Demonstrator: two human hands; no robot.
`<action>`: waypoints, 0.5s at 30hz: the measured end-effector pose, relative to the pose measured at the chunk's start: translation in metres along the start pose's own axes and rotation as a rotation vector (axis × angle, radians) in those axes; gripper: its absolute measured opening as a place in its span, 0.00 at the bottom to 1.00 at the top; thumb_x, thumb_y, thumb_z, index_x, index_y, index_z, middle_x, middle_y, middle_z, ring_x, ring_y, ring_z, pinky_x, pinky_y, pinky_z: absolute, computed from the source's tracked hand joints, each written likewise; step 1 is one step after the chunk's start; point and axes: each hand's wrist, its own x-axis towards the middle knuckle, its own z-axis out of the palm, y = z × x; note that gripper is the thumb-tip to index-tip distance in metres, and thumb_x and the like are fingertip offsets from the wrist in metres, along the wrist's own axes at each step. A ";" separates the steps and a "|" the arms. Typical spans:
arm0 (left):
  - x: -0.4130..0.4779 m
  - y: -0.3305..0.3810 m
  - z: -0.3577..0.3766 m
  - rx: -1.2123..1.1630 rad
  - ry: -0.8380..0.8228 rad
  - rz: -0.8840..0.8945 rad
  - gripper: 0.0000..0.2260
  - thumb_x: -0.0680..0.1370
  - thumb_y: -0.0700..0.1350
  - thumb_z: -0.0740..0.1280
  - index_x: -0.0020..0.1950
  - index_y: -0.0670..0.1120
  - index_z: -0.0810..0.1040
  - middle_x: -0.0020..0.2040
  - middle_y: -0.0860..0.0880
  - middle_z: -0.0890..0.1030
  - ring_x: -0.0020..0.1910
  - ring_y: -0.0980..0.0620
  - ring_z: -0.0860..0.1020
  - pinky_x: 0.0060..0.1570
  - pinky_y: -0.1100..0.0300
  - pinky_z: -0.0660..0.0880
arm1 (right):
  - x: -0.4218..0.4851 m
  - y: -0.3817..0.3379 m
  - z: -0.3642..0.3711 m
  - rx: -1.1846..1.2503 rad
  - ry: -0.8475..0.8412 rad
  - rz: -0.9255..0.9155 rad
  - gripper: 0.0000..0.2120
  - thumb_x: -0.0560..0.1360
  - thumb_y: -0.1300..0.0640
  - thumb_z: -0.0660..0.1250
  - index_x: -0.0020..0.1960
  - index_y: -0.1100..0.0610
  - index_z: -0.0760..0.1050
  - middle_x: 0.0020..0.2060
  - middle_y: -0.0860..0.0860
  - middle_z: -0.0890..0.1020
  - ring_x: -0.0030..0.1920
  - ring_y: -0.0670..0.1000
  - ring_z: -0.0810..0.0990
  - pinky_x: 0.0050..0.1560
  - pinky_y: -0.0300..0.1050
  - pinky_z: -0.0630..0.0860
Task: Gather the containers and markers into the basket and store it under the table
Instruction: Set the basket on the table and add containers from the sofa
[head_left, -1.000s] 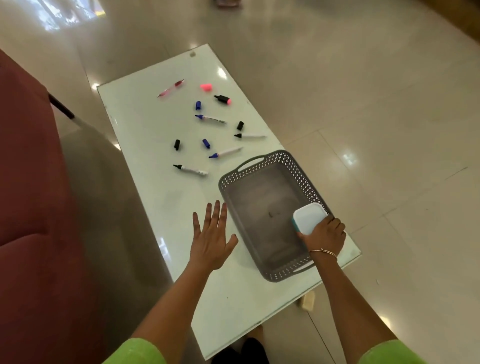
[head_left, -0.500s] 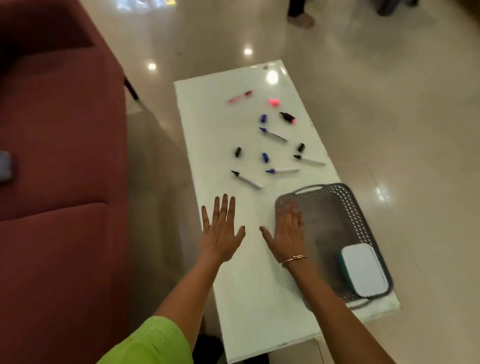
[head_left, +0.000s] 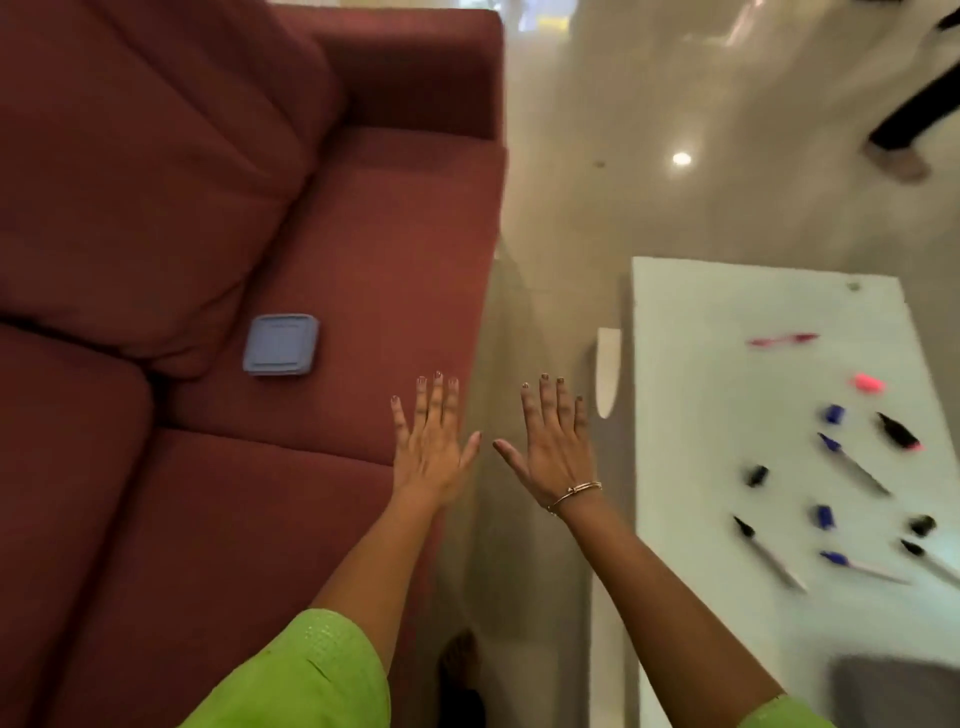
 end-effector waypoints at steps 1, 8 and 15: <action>0.010 -0.027 -0.003 -0.017 0.001 -0.038 0.33 0.78 0.61 0.48 0.75 0.48 0.35 0.78 0.47 0.42 0.77 0.46 0.38 0.73 0.41 0.36 | 0.022 -0.022 0.005 -0.014 -0.018 -0.042 0.40 0.72 0.31 0.46 0.75 0.56 0.46 0.76 0.59 0.50 0.76 0.59 0.44 0.75 0.60 0.43; 0.039 -0.183 -0.004 -0.048 0.022 -0.283 0.33 0.78 0.57 0.53 0.76 0.47 0.39 0.79 0.46 0.45 0.77 0.47 0.41 0.73 0.40 0.38 | 0.158 -0.171 0.057 -0.012 -0.184 -0.320 0.49 0.68 0.32 0.61 0.75 0.58 0.42 0.76 0.58 0.48 0.76 0.58 0.44 0.74 0.60 0.45; 0.041 -0.288 0.018 -0.087 0.065 -0.475 0.34 0.78 0.54 0.54 0.74 0.48 0.34 0.78 0.46 0.43 0.77 0.48 0.40 0.73 0.40 0.40 | 0.262 -0.303 0.115 -0.095 -0.345 -0.459 0.65 0.54 0.32 0.73 0.74 0.56 0.37 0.75 0.60 0.44 0.75 0.64 0.44 0.70 0.72 0.48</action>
